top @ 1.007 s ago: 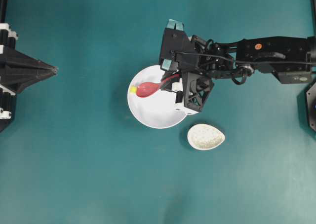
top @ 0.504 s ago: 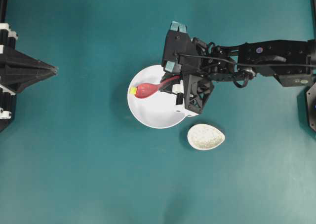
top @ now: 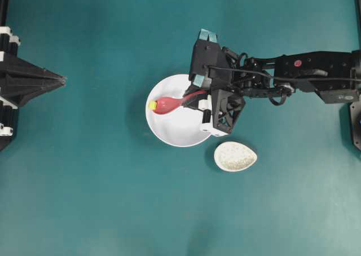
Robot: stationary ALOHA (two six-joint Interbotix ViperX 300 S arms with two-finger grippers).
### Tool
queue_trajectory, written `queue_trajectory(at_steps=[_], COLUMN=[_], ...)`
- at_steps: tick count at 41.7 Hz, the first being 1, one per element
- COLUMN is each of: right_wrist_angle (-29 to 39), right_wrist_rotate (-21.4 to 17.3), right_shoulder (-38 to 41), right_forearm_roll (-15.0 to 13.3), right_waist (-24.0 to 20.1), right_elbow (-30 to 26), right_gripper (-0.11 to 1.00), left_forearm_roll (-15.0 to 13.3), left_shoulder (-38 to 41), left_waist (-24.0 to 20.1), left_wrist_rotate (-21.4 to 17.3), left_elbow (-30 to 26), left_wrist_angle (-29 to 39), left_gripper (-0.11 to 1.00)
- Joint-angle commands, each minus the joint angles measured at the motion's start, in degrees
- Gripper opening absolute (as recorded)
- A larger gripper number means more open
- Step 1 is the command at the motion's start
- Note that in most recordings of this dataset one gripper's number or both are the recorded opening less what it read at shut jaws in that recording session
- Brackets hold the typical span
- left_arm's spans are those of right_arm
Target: Scoop the yellow hexagonal prism block from the bowl with a spoon using the right arm.
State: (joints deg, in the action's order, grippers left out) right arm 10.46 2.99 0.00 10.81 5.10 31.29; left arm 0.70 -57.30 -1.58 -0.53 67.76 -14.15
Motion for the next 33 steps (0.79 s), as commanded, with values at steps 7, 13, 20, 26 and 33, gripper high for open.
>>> queue_trajectory(at_steps=[7,13,20,26,33], right_wrist_angle=[-2.46,-3.60,-5.98,-8.09,-8.61], right_wrist_rotate=[-0.09,-0.09,-0.09,-0.09,-0.09], right_shoulder=[-1.93,-2.46,-3.69,-4.83,-4.92], right_forearm_roll=[0.53,0.79,0.97,1.41,1.49], right_waist=[-0.35,-0.53,-0.62,-0.70,-0.70], right_elbow=[0.53,1.32,3.08,4.83,5.54], right_gripper=[0.24,0.24,0.24,0.24,0.24], left_forearm_roll=[0.18,0.09,0.18,0.09,0.18], left_shoulder=[0.53,0.53,0.62,0.53,0.53], left_waist=[-0.09,-0.18,-0.09,-0.18,-0.18], left_wrist_rotate=[0.18,0.18,0.18,0.18,0.18], left_elbow=[-1.05,-1.05,-1.05,-1.05,-1.05], left_wrist_angle=[-0.44,-0.53,-0.53,-0.53,-0.62], left_gripper=[0.00,0.00,0.00,0.00,0.00])
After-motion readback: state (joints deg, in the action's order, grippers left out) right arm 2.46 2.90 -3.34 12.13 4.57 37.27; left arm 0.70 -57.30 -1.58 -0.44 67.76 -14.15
